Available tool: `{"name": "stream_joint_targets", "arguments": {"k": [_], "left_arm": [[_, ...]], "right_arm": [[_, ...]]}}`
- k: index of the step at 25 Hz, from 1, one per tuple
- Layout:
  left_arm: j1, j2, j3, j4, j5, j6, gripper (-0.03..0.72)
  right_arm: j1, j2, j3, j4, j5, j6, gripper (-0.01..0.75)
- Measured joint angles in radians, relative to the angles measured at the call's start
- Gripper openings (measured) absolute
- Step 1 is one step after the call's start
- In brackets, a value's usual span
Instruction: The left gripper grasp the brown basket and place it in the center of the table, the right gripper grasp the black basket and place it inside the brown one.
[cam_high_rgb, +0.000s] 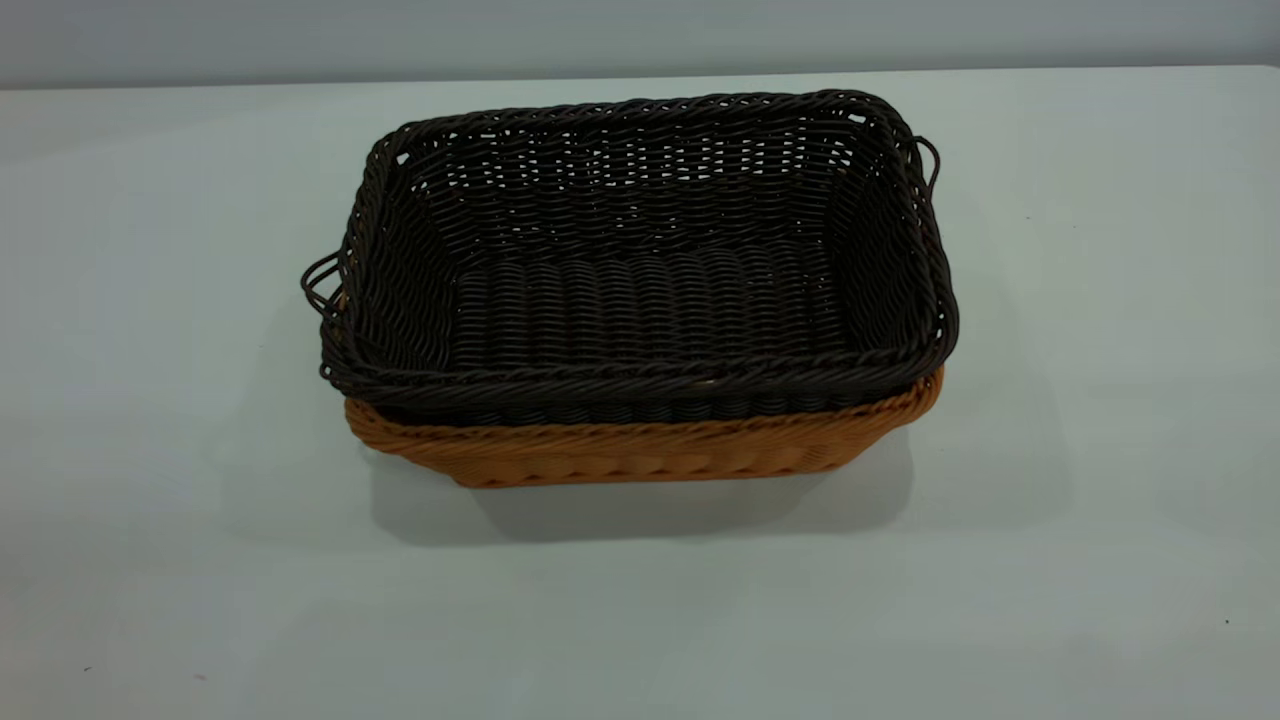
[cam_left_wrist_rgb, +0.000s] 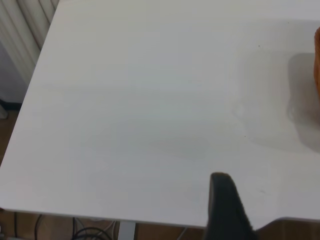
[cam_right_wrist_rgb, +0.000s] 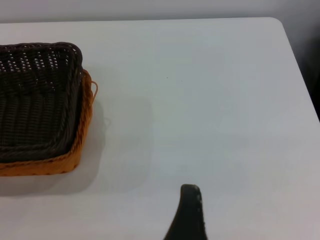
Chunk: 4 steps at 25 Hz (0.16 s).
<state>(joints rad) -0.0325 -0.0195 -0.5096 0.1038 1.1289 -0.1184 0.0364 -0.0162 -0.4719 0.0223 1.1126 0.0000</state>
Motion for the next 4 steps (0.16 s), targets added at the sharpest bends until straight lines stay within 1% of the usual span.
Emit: {"name": "stream_joint_targets", "arguments": {"k": [4], "left_arm": [[0.000, 0.000, 0.000, 0.000, 0.001, 0.000, 0.396]], "right_arm": [[0.000, 0.000, 0.000, 0.000, 0.000, 0.000, 0.570]]}}
